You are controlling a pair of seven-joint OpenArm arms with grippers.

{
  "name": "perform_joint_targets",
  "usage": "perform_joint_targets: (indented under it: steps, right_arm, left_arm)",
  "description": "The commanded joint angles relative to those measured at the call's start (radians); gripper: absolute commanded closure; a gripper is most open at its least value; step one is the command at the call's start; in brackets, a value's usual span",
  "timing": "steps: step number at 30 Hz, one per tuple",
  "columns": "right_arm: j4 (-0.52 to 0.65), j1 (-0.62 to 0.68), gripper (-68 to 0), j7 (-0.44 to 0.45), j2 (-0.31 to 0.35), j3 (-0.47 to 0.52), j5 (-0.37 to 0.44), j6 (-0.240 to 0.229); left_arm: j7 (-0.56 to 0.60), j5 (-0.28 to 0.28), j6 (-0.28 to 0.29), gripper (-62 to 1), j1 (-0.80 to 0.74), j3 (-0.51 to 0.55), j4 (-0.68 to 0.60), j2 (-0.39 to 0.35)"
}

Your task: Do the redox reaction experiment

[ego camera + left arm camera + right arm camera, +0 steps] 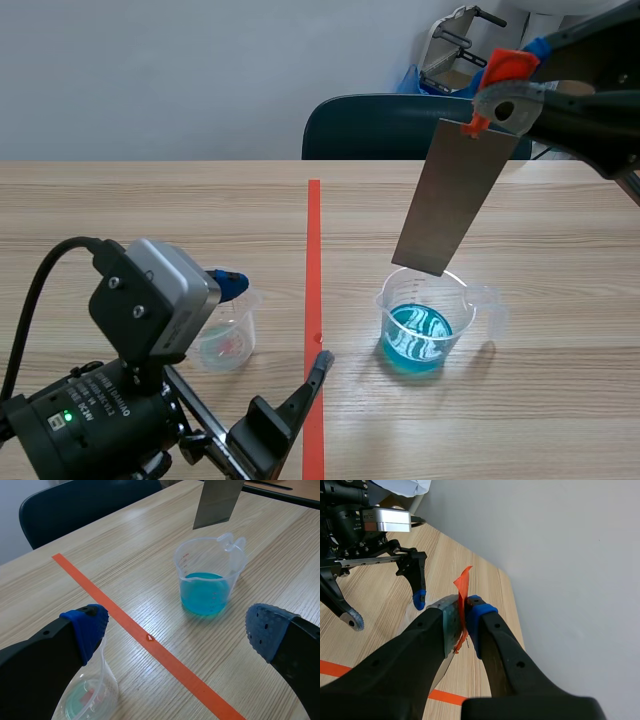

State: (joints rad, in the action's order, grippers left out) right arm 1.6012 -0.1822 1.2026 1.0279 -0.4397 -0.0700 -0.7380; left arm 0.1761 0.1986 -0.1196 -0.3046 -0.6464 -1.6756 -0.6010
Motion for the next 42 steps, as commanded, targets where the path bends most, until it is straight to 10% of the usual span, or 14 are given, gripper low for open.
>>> perform_joint_targets:
  steps: [1,21,32,42]
  right_arm:
    - [0.010,-0.014,-0.8,0.011,0.016,0.016,0.022,-0.008]
    - [0.010,-0.014,-0.8,0.011,0.016,0.016,0.022,-0.008]
    - [0.010,-0.014,-0.8,0.010,0.016,0.016,0.022,-0.008]
    - [0.010,-0.014,-0.8,0.008,0.016,0.016,0.022,-0.008]
  left_arm:
    - [0.015,-0.001,0.002,-58.7,0.001,0.002,-0.017,0.008]
    - [0.014,-0.002,0.002,-57.7,0.001,0.002,-0.017,0.008]
    - [0.007,-0.001,-0.017,-4.4,0.044,-0.007,-0.010,0.030]
    - [0.013,0.068,-0.016,-2.5,0.220,-0.080,0.124,0.074]
